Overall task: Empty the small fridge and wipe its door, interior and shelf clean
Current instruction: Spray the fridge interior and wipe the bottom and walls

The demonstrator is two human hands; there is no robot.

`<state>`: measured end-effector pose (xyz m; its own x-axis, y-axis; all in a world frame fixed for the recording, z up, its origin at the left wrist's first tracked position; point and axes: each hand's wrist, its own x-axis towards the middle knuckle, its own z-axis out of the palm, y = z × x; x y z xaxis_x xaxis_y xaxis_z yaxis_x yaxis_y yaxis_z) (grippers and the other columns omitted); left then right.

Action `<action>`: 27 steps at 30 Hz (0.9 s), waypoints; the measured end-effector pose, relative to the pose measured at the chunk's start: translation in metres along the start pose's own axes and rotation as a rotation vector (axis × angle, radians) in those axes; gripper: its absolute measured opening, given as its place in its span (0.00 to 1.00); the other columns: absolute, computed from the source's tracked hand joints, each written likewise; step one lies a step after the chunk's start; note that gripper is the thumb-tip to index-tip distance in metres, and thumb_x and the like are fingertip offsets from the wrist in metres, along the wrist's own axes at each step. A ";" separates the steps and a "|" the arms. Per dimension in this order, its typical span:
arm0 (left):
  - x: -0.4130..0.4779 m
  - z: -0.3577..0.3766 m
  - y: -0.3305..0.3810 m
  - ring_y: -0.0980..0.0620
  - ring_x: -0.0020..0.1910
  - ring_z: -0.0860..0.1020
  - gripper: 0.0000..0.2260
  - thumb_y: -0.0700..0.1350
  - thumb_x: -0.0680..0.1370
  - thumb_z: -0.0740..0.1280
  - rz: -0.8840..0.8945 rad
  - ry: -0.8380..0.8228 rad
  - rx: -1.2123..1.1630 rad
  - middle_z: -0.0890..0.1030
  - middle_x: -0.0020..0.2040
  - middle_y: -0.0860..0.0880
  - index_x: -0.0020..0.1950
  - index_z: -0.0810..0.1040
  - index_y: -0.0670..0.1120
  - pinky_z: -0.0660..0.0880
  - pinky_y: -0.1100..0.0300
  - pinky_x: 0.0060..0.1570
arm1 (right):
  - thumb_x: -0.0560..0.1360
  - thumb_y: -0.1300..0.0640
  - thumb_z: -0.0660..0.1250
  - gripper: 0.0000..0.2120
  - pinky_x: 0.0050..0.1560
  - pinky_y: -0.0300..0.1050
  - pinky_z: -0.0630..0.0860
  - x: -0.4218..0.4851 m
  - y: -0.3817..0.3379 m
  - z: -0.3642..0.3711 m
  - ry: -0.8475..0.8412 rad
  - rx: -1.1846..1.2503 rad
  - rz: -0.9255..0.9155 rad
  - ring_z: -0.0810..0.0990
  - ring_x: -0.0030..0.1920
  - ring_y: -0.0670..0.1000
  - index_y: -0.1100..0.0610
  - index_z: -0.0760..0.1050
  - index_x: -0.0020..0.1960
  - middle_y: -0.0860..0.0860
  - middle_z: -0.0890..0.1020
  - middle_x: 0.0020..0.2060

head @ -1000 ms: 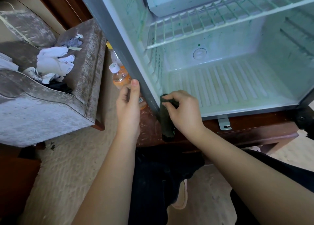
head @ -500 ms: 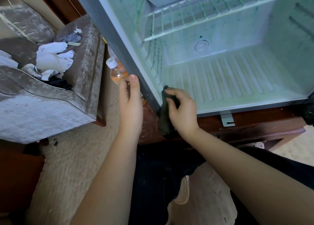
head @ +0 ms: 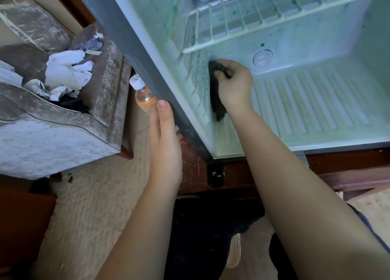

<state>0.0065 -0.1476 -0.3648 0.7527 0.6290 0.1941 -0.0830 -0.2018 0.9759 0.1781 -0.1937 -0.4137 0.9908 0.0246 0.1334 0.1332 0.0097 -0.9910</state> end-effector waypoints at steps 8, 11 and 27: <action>0.002 0.001 -0.003 0.53 0.69 0.72 0.19 0.69 0.73 0.56 0.034 -0.001 0.010 0.75 0.68 0.56 0.59 0.73 0.65 0.67 0.44 0.69 | 0.72 0.70 0.62 0.13 0.58 0.44 0.77 -0.013 -0.012 -0.013 -0.094 -0.082 -0.211 0.83 0.49 0.50 0.61 0.82 0.51 0.51 0.84 0.46; -0.001 0.007 -0.002 0.55 0.70 0.70 0.22 0.71 0.72 0.54 0.033 0.028 -0.006 0.73 0.70 0.58 0.63 0.71 0.67 0.65 0.45 0.71 | 0.73 0.70 0.62 0.13 0.58 0.43 0.77 -0.035 -0.018 -0.023 -0.134 -0.098 -0.213 0.83 0.49 0.51 0.61 0.82 0.51 0.51 0.84 0.46; -0.010 0.003 0.008 0.55 0.67 0.73 0.16 0.59 0.82 0.54 -0.071 -0.011 -0.051 0.74 0.69 0.54 0.67 0.69 0.57 0.69 0.46 0.69 | 0.71 0.61 0.72 0.05 0.46 0.25 0.70 -0.098 -0.034 -0.110 -0.359 -0.377 -0.331 0.80 0.45 0.46 0.54 0.82 0.47 0.46 0.82 0.42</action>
<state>0.0000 -0.1578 -0.3596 0.7649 0.6322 0.1236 -0.0622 -0.1184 0.9910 0.0792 -0.3067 -0.3938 0.8336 0.4165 0.3627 0.4968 -0.2785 -0.8220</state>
